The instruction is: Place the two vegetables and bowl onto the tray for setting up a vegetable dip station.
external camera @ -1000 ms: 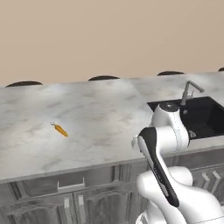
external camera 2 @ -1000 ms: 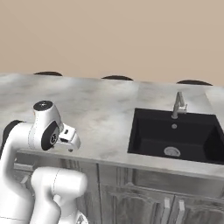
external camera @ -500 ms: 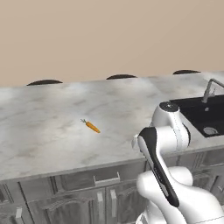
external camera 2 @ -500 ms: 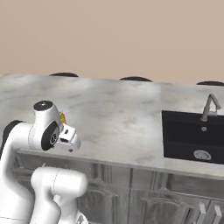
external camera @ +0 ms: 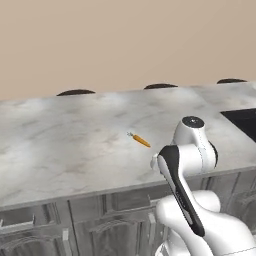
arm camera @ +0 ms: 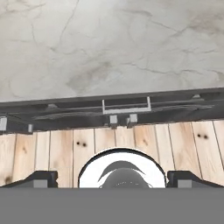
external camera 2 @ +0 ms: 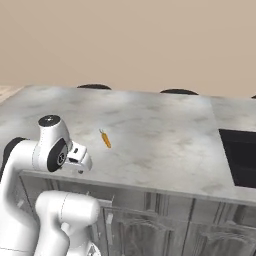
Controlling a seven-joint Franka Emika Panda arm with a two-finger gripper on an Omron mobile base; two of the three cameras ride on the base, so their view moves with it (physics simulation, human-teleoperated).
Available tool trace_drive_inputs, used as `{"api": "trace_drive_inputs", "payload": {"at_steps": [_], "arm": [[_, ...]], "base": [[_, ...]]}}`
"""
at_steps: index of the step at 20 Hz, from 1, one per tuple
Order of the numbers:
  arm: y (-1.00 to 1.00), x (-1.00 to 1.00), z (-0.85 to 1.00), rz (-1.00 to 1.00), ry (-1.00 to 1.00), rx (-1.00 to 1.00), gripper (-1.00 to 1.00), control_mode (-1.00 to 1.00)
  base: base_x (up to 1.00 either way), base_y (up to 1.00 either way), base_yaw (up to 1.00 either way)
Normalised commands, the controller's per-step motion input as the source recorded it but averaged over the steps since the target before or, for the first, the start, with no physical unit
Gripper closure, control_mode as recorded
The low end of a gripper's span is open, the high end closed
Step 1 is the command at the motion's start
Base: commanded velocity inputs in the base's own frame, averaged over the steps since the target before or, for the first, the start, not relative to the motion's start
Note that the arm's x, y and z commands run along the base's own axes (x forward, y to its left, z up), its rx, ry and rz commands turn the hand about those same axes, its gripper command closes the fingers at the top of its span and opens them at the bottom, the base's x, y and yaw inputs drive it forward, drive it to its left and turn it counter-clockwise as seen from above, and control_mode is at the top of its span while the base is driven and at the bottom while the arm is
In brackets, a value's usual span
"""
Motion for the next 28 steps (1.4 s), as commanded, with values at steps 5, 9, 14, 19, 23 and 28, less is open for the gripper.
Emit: {"api": "trace_drive_inputs", "payload": {"at_steps": [5,9,14,19,23,28], "arm": [[0.0,0.0,0.0,0.0,0.0,0.0,-1.0,1.0],[0.0,0.0,0.0,0.0,0.0,0.0,-1.0,1.0],[0.0,0.0,0.0,0.0,0.0,0.0,-1.0,1.0],[0.0,0.0,0.0,0.0,0.0,0.0,-1.0,1.0],[0.0,0.0,0.0,0.0,0.0,0.0,-1.0,1.0],[0.0,0.0,0.0,0.0,0.0,0.0,-1.0,1.0]], "base": [[0.17,0.66,0.0],[0.43,0.41,-0.08],[0.5,0.2,-0.01],[0.39,0.08,0.0],[0.33,0.06,0.0],[0.18,0.04,0.0]]}}
